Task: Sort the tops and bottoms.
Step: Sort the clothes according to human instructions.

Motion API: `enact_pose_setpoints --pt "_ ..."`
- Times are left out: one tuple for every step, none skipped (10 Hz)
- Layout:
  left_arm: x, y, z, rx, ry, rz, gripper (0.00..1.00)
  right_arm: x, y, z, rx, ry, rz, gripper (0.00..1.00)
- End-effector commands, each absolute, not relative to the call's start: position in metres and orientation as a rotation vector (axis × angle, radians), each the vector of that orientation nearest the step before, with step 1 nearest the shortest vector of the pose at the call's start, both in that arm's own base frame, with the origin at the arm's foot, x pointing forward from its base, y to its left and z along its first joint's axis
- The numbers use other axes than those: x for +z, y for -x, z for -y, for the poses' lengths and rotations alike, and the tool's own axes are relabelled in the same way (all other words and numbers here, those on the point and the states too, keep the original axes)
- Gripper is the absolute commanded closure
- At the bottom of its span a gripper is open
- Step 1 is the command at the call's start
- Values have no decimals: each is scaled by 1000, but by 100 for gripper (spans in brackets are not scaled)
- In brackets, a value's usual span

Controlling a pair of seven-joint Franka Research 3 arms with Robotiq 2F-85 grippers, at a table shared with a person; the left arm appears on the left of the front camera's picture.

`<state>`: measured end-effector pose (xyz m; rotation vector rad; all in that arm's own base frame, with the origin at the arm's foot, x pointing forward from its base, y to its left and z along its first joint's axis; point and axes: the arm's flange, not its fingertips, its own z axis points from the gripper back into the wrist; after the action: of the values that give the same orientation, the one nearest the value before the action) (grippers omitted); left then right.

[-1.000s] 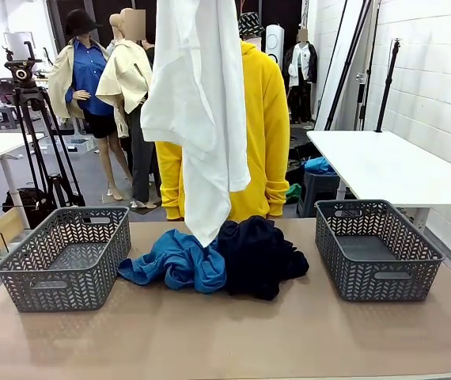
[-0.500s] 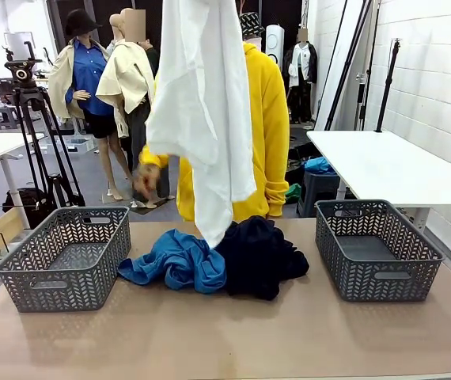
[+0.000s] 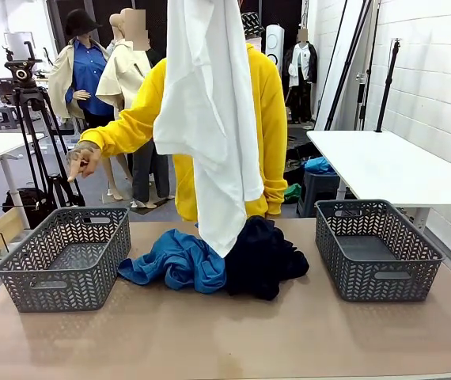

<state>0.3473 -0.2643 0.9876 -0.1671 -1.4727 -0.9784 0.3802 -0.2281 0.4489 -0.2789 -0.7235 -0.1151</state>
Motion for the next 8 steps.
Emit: enact_pose_setpoints --pt "1000 -343 258 -972 170 1513 100 449 -378 229 -112 278 718 0" --pt "1000 -343 258 -972 170 1513 100 449 -378 229 -112 278 718 0" --pt "1000 -343 258 -972 170 1513 100 449 -378 229 -112 278 718 0" --pt "1000 -343 258 -972 170 1513 100 449 -378 229 -112 278 718 0" --pt "1000 -343 258 -972 170 1513 100 449 -378 229 -112 278 718 0" --pt "1000 -343 258 -972 170 1513 100 449 -378 229 -112 278 718 0" --pt "1000 -343 258 -972 170 1513 100 449 -378 229 -112 278 718 0" --pt "1000 -343 258 -972 170 1513 100 449 -378 229 -112 278 718 0"
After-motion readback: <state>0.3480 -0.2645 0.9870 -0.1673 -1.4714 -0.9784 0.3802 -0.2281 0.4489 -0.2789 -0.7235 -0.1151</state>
